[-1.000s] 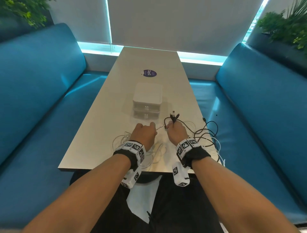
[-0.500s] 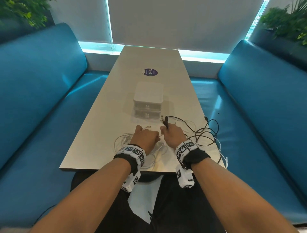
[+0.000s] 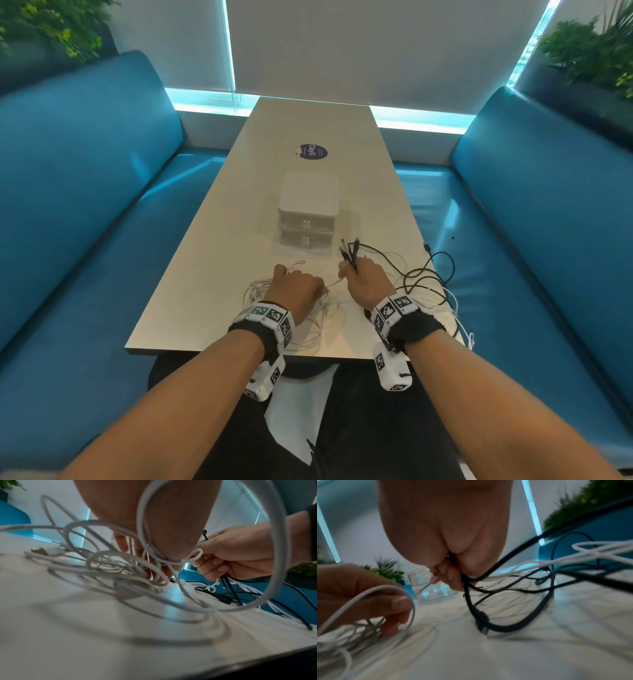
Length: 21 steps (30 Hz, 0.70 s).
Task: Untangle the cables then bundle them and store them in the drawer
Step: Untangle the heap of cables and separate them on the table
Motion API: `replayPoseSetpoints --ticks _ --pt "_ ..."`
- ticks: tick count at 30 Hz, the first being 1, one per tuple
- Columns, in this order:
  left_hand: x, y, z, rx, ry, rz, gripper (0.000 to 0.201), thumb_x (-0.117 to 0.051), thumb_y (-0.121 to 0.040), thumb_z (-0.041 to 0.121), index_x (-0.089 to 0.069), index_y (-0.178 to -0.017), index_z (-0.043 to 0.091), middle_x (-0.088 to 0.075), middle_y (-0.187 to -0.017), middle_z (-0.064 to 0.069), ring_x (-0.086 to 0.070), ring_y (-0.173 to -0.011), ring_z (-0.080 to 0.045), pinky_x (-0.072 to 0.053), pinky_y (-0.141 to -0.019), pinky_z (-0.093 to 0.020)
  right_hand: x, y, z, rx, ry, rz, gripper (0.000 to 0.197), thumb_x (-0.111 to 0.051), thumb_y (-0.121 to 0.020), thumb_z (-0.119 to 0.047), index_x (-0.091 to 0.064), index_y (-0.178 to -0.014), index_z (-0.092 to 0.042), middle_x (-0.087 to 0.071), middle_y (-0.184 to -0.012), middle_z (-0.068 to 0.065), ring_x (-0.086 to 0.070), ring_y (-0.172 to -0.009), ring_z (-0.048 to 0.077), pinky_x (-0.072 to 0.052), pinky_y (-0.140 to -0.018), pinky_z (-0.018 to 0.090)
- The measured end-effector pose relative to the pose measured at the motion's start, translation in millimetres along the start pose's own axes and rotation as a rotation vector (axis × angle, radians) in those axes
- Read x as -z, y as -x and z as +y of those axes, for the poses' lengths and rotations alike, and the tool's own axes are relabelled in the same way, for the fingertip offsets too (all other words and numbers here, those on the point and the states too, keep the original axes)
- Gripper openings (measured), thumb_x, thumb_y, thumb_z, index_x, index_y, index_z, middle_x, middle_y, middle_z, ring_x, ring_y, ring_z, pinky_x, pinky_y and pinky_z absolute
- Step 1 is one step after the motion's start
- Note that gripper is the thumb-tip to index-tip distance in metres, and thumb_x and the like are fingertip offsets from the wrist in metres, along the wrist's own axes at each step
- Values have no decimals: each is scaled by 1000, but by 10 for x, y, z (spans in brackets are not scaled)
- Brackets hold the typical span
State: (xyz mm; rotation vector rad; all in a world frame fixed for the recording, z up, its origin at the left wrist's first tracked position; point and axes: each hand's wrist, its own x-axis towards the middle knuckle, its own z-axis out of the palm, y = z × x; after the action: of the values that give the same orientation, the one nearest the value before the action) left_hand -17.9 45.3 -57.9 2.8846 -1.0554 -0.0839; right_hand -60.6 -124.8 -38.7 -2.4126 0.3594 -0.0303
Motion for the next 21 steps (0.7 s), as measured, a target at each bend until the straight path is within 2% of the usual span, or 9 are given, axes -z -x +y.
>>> replayPoseSetpoints --ticks 3,5,8,10,12,14,15,18,21 --pt "29 7 -105 4 -40 -20 33 -32 -107 33 -64 -106 27 -66 -99 4 -60 -98 -23 -25 -99 -45 -18 4 56 -18 132 12 37 -39 -105 -33 -65 -103 -7 -68 -103 12 -61 -100 32 -47 -84 37" --pt "54 0 -152 17 -53 -33 32 -32 -107 31 -63 -110 27 -65 -103 3 -58 -101 -23 -24 -99 -45 -31 -3 67 -19 123 28 39 -37 -105 -35 -63 -104 -7 -68 -103 12 -62 -99 34 -48 -86 41" --pt "59 11 -115 -4 -80 -44 29 -34 -106 30 -63 -105 28 -65 -99 3 -57 -98 -24 -24 -98 -46 -50 -3 -32 11 -59 43 37 -37 -105 -36 -61 -88 -14 -66 -84 5 -64 -87 30 -51 -83 42" --pt "45 14 -60 -23 -95 -35 25 -38 -104 28 -61 -96 29 -65 -94 4 -58 -95 -25 -25 -96 -45 -46 -11 -134 37 -221 18 39 -38 -104 -36 -61 -81 -15 -66 -80 7 -65 -82 29 -54 -84 46" --pt "41 12 -7 -42 -114 -27 24 -38 -104 29 -61 -95 29 -65 -92 4 -58 -93 -25 -27 -97 -46 -44 -5 -242 47 -370 -56 42 -39 -104 -33 -62 -78 -9 -67 -74 9 -64 -73 28 -56 -78 42" --pt "25 -11 41 -65 -90 -19 27 -36 -105 31 -63 -101 29 -67 -96 4 -58 -96 -24 -28 -99 -46 -58 6 -339 70 -455 -97 37 -41 -103 -32 -55 -73 -15 -56 -63 2 -52 -62 23 -48 -65 39" --pt "36 -21 68 -80 -67 -20 27 -36 -106 32 -63 -104 30 -69 -100 4 -59 -98 -24 -28 -100 -46 -67 8 -378 77 -453 -97 35 -42 -102 -34 -53 -73 -18 -52 -62 -1 -48 -61 20 -43 -63 37" --pt "-23 -67 73 -123 -71 -25 29 -36 -106 35 -64 -113 30 -69 -109 4 -59 -105 -24 -29 -102 -48 -95 -14 -388 126 -199 -87 33 -42 -102 -37 -57 -80 -19 -61 -71 -1 -55 -65 17 -41 -67 31" --pt "18 -31 -50 -115 -193 -74 23 -43 -102 28 -63 -113 30 -64 -109 4 -56 -109 -26 -31 -98 -48 -75 -5 -197 180 167 -119 30 -42 -103 -34 -62 -98 -12 -69 -93 11 -62 -85 29 -46 -73 35"
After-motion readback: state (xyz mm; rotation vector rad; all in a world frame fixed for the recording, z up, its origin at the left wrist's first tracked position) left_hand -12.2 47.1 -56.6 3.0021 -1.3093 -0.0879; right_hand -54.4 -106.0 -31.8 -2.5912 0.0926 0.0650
